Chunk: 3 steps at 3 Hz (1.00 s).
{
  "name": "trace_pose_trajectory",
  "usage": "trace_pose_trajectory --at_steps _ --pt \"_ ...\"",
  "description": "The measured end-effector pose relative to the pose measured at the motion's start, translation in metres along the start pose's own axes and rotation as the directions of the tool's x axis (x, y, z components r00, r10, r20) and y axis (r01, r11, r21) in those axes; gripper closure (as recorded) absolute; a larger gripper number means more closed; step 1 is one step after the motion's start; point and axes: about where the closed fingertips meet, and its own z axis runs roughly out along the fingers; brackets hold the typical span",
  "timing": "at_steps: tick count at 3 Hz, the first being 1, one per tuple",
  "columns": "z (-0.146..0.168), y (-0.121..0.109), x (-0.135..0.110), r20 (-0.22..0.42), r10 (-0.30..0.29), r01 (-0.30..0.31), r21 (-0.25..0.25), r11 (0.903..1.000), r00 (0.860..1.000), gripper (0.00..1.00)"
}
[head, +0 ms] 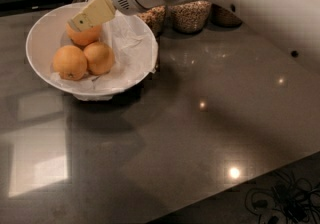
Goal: Pick orange from white bowl
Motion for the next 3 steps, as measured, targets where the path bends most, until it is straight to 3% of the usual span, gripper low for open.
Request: trace_pose_trajectory --at_steps 1,3 --pt "0.019 0.001 0.006 -0.041 -0.018 0.018 0.000 0.9998 0.999 0.00" --pt "0.052 0.012 0.013 -0.097 -0.031 0.028 -0.039 0.9988 0.995 0.13"
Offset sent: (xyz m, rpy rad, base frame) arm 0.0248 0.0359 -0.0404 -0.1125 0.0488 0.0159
